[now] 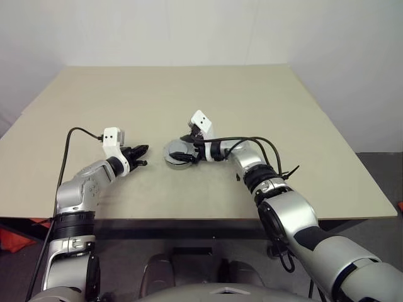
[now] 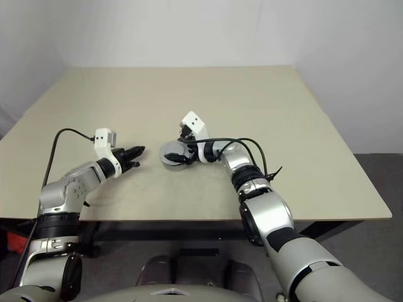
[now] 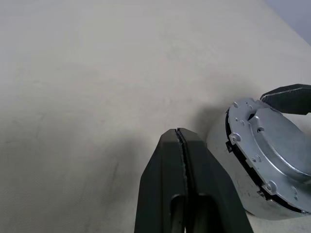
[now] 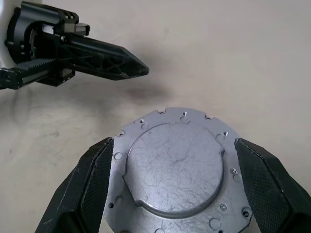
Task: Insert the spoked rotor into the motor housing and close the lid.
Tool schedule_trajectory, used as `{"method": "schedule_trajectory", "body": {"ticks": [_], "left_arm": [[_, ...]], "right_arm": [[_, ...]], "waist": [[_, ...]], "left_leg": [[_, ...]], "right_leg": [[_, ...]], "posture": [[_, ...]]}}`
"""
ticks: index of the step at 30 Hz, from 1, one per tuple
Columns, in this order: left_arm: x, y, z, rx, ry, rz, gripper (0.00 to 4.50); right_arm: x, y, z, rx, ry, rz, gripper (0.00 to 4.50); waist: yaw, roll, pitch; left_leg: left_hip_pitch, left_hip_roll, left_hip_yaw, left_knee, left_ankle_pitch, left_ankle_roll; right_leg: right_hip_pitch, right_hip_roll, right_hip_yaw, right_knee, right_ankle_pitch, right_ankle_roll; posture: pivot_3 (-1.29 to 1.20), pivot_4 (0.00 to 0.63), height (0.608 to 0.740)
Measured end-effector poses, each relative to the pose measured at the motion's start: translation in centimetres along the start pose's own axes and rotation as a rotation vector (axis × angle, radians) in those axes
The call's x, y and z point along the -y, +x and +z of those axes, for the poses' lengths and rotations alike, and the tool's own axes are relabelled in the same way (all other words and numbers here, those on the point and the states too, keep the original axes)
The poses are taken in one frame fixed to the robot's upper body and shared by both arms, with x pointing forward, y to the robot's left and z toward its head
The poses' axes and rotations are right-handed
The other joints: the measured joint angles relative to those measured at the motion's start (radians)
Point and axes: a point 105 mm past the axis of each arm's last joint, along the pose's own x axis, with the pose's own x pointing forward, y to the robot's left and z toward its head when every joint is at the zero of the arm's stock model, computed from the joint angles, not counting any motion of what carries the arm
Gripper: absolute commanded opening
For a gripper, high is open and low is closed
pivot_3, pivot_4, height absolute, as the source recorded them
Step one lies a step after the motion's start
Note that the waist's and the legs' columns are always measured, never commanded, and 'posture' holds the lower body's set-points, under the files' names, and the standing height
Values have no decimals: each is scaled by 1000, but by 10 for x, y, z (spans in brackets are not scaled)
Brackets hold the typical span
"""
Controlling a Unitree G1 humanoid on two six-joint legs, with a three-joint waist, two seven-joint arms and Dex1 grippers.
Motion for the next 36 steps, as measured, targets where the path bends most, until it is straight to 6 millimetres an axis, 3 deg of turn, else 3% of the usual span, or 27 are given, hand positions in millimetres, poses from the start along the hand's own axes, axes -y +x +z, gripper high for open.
{"method": "schedule_trajectory", "body": {"ticks": [14,19,36], "left_arm": [[0,0,0,0,0,2,22],[0,0,0,0,0,3,0],[-1,0,1,7,4,3,0]], "right_arm": [[-1,2,-2,-4,-28,-12,4500],[-1,2,-3,-6,-32,-14,3035],[0,2,-4,-14,-44,-18,3038]], "waist": [[0,0,0],[0,0,0],[1,0,0]], "left_leg": [[0,0,0,0,0,0],[1,0,0,0,0,0],[3,0,0,1,0,0]], "right_leg": [[0,0,0,1,0,0],[0,0,0,1,0,0],[2,0,1,4,0,0]], "posture": [[0,0,740],[0,0,740],[0,0,740]]}}
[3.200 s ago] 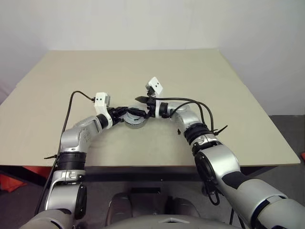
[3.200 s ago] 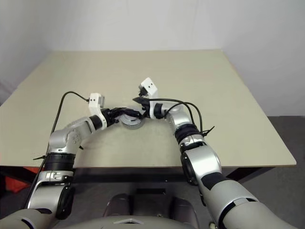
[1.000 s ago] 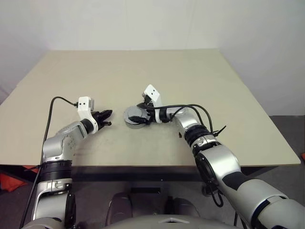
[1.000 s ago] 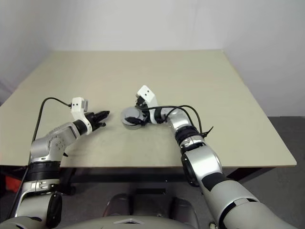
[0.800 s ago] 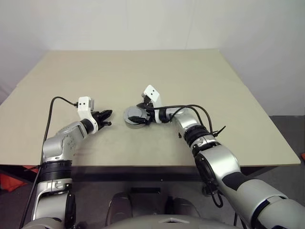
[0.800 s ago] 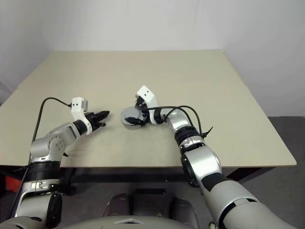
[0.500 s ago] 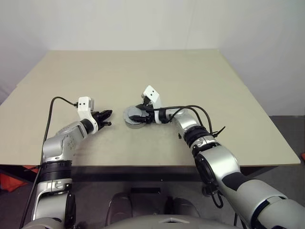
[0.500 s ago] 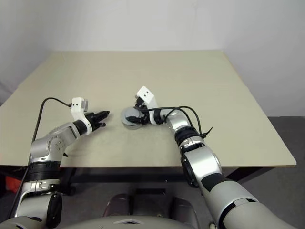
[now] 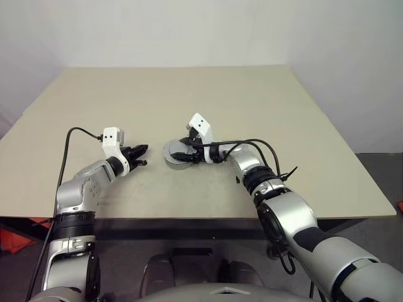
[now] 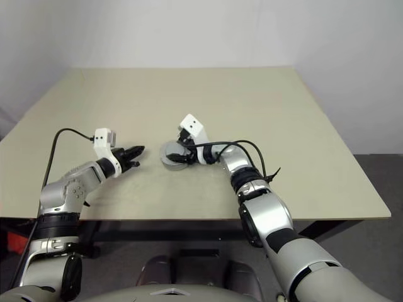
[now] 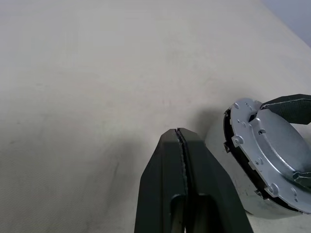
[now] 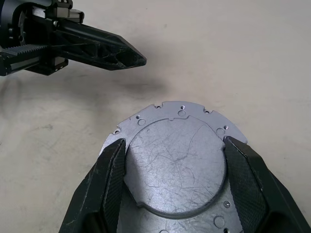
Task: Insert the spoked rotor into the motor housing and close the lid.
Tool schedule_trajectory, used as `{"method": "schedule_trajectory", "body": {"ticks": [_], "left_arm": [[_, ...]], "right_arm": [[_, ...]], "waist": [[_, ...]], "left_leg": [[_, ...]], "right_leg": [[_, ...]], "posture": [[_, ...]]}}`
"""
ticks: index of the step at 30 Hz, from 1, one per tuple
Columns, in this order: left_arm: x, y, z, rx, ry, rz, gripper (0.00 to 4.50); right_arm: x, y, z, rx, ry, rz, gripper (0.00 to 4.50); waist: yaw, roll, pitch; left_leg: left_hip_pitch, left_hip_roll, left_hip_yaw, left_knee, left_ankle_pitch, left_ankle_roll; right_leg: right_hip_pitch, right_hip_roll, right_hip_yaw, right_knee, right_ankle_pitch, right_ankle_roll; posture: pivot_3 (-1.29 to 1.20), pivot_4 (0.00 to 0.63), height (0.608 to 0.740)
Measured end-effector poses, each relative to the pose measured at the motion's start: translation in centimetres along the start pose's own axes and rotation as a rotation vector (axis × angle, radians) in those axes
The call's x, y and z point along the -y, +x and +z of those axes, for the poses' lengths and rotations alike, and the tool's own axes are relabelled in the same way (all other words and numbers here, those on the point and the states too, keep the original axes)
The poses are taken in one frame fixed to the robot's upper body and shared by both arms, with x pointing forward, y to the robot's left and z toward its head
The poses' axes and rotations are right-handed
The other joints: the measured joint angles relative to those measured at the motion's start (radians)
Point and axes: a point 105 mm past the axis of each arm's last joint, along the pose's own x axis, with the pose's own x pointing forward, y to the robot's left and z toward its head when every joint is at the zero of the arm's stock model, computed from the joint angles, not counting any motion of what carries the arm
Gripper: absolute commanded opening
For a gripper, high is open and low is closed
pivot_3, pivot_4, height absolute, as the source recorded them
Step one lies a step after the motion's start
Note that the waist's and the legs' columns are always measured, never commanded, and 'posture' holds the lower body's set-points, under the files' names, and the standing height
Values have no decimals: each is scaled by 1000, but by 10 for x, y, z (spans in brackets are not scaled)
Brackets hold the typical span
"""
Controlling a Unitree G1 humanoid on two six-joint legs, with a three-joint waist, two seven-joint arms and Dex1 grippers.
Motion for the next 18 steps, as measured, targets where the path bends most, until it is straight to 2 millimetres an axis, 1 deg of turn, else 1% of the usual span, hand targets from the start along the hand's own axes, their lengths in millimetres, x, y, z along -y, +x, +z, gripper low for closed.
{"method": "schedule_trajectory", "body": {"ticks": [7,18], "left_arm": [[0,0,0,-1,0,-1,0],[0,0,-2,-6,-1,0,0]], "right_arm": [[0,0,0,-7,-19,0,3038],[-2,1,-2,-25,-54,7,3038]], "waist": [[0,0,0],[0,0,0]], "left_leg": [[0,0,0,0,0,0],[5,0,0,0,0,0]], "right_leg": [[0,0,0,0,0,0],[4,0,1,1,0,0]], "posture": [[0,0,740],[0,0,740]]}}
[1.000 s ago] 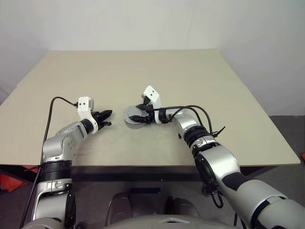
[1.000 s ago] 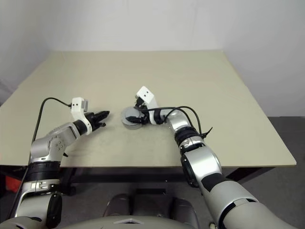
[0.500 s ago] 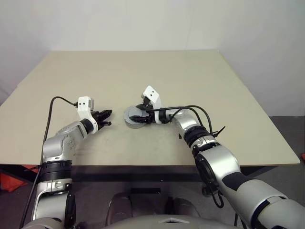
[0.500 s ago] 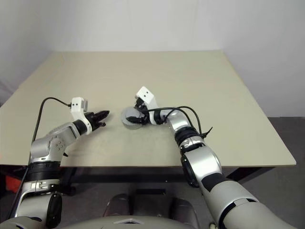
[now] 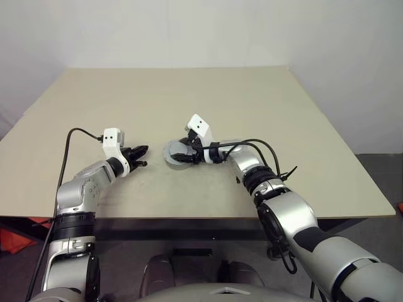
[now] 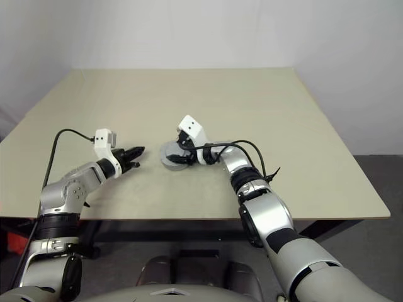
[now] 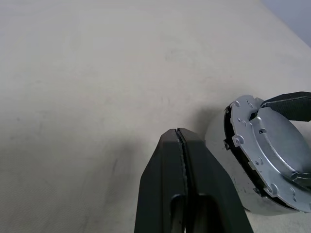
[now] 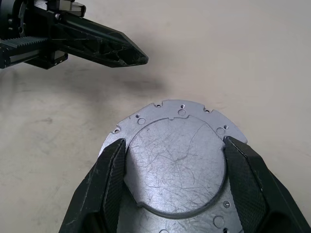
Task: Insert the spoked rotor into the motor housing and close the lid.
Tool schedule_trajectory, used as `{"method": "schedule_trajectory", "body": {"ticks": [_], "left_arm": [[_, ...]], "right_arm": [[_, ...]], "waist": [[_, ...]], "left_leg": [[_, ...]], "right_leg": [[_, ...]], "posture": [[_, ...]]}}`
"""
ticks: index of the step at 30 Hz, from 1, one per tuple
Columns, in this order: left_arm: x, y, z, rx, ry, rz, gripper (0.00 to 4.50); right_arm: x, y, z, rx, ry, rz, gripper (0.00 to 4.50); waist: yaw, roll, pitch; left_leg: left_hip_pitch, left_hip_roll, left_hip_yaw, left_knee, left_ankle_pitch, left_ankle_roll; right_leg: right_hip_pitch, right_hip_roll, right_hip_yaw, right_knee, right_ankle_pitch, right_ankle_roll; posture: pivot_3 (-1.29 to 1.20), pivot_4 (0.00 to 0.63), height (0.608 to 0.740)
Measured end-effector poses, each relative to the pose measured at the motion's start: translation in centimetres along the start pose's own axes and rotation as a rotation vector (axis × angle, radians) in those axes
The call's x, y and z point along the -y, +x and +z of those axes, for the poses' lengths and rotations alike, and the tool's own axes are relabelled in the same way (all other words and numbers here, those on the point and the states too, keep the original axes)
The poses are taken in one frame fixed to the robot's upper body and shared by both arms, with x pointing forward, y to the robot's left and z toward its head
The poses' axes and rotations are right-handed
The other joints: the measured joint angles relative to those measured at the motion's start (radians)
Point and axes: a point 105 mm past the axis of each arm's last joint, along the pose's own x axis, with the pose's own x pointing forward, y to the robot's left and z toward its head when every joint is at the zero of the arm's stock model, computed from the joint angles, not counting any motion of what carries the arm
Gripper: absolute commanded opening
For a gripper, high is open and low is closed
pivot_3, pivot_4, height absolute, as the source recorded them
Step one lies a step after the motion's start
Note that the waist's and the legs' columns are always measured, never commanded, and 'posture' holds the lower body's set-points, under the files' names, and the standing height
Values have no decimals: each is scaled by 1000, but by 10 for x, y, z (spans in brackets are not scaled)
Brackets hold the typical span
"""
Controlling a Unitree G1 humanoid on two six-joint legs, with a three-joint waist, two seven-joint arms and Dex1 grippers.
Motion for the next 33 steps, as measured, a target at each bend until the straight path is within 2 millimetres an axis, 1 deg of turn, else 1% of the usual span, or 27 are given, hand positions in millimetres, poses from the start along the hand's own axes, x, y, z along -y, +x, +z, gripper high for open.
{"method": "schedule_trajectory", "body": {"ticks": [10,11,13,14,21,33], "left_arm": [[4,3,-3,-10,-1,-13,0],[4,3,-3,-10,-1,-13,0],[4,3,-3,-9,-1,-13,0],[4,3,-3,-9,-1,-13,0],[4,3,-3,-10,-1,-13,0],[5,3,-4,-16,-3,-19,0]], "right_arm": [[1,0,0,-9,11,-2,3038],[1,0,0,-8,12,-2,3755],[2,-1,-2,-18,14,-6,4394],[3,-1,-3,-17,11,-11,4484],[6,-1,-3,-16,1,-46,4484],[-2,1,2,34,58,20,4484]], "waist": [[0,0,0],[0,0,0],[0,0,0],[0,0,0],[-1,0,0],[-1,0,0]], "left_leg": [[0,0,0,0,0,0],[0,0,0,0,0,0],[0,0,0,0,0,0],[0,0,0,0,0,0],[0,0,0,0,0,0],[-1,0,0,0,0,0]], "right_leg": [[0,0,0,0,0,0],[0,0,0,0,0,0],[0,0,0,0,0,0],[0,0,0,0,0,0],[0,0,0,0,0,0],[-1,0,0,0,0,0]], "posture": [[0,0,740],[0,0,740],[0,0,740],[0,0,740],[0,0,740],[0,0,740]]}}
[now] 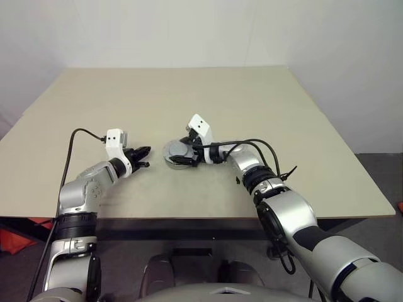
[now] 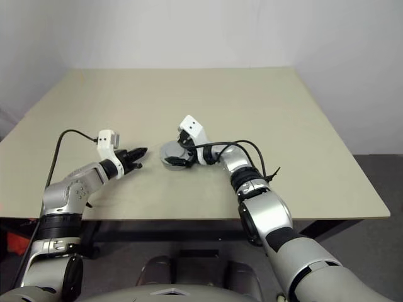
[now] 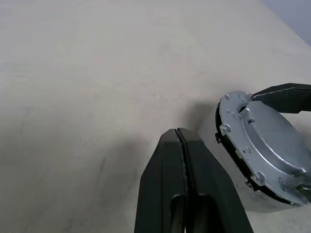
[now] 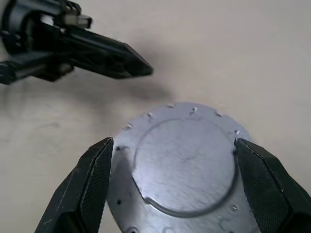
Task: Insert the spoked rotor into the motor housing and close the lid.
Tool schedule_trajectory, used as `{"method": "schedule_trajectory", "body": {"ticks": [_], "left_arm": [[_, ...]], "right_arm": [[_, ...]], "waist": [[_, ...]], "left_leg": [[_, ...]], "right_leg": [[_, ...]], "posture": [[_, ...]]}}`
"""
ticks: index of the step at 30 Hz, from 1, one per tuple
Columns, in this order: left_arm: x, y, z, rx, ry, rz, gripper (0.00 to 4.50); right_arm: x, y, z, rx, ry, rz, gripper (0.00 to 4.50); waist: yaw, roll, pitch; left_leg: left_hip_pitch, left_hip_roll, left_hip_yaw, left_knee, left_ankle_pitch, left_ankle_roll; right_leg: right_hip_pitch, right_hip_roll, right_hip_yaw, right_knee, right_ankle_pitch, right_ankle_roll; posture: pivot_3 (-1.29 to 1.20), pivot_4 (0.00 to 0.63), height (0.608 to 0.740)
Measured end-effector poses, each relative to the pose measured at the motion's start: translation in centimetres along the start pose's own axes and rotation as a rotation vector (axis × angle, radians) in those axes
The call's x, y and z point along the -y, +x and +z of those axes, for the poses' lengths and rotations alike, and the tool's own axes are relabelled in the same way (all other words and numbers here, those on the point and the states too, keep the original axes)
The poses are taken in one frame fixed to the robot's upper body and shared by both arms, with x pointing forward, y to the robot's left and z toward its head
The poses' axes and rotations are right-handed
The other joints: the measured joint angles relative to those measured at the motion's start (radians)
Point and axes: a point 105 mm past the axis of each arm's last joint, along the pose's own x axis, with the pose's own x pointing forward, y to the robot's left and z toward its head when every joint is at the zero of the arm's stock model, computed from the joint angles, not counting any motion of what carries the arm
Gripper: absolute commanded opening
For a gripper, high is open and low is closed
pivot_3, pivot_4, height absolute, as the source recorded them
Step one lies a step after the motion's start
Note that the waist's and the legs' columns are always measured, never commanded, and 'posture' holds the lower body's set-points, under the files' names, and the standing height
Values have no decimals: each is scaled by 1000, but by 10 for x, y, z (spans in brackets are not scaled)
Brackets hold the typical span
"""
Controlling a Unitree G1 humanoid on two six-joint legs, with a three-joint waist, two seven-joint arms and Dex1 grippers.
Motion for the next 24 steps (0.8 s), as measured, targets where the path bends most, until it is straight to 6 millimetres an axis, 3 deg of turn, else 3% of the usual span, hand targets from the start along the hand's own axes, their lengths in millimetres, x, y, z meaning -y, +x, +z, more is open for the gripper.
{"method": "schedule_trajectory", "body": {"ticks": [24], "left_arm": [[7,5,0,11,-2,-23,0]], "right_arm": [[20,-6,2,39,58,-158,4484]], "waist": [[0,0,0]], "left_leg": [[0,0,0,0,0,0]], "right_leg": [[0,0,0,0,0,0]], "posture": [[0,0,740]]}}
